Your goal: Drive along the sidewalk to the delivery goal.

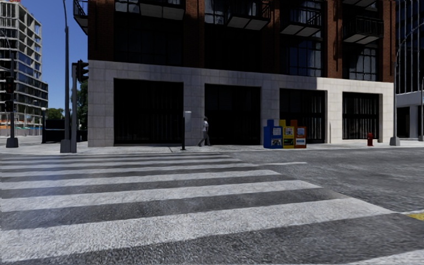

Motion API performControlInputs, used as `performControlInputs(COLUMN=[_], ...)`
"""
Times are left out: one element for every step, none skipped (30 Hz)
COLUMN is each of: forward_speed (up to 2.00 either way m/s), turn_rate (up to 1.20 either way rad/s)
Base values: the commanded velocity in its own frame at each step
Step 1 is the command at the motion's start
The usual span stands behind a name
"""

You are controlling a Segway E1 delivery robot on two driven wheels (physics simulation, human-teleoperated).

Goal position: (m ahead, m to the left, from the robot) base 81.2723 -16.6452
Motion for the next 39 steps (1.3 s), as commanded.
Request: performControlInputs(forward_speed=[1.94, 1.94, 1.94, 1.94, 1.94, 1.94, 1.94, 1.93, 1.93, 1.93, 1.93, 1.93, 1.93, 1.93, 1.93, 1.93, 1.93, 1.93, 1.93, 1.93, 1.93, 1.93, 1.93, 1.93, 1.93, 1.93, 1.92, 1.92, 1.91, 1.90, 1.89, 1.89, 1.87, 1.86, 1.85, 1.85, 1.84, 1.84, 1.83], turn_rate=[0.28, 0.28, 0.28, 0.31, 0.36, 0.36, 0.38, 0.38, 0.38, 0.39, 0.39, 0.39, 0.39, 0.39, 0.39, 0.39, 0.39, 0.39, 0.39, 0.39, 0.39, 0.39, 0.39, 0.39, 0.39, 0.39, 0.39, 0.39, 0.39, 0.39, 0.39, 0.39, 0.39, 0.39, 0.39, 0.39, 0.40, 0.42, 0.43])
